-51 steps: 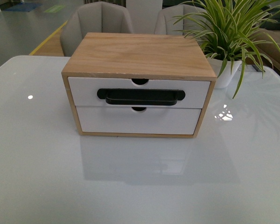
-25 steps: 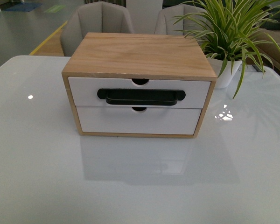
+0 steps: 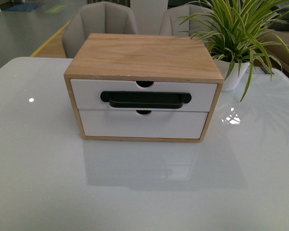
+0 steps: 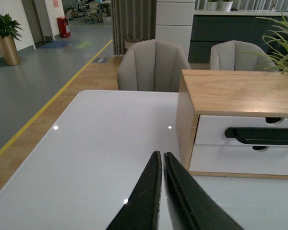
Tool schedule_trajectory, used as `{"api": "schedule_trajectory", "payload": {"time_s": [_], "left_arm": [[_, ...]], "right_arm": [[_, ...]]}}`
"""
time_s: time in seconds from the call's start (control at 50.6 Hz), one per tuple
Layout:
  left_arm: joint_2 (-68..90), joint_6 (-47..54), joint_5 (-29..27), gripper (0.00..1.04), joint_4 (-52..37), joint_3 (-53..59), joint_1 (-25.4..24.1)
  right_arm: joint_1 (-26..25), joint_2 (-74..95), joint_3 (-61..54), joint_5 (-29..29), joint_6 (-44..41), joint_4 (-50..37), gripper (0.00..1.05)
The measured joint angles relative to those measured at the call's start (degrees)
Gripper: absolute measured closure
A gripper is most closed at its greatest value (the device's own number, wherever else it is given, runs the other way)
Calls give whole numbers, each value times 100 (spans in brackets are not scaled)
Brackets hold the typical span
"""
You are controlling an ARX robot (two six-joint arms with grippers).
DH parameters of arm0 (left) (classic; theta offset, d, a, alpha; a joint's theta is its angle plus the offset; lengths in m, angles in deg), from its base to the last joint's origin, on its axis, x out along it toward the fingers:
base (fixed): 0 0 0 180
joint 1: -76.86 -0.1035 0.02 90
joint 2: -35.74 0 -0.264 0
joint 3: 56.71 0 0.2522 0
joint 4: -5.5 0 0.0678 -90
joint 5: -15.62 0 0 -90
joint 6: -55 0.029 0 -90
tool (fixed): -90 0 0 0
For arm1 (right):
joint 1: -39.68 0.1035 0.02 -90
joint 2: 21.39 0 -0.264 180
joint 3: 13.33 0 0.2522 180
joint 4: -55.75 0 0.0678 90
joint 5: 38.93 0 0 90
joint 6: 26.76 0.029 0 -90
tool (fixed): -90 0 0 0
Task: Close drawer sideways
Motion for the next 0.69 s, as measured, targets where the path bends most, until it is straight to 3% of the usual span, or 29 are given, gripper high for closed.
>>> {"api": "schedule_trajectory", "payload": {"time_s": [0.138, 0.415, 0.692], "left_arm": [[0, 0, 0, 74, 0, 0, 0], [0, 2, 0, 8, 0, 0, 0], [0, 9, 0, 9, 0, 0, 0]], "right_arm": [[0, 0, 0, 0, 0, 2, 71], [-2, -2, 0, 0, 7, 0, 7], [-2, -2, 0, 0, 4, 0, 9]]}}
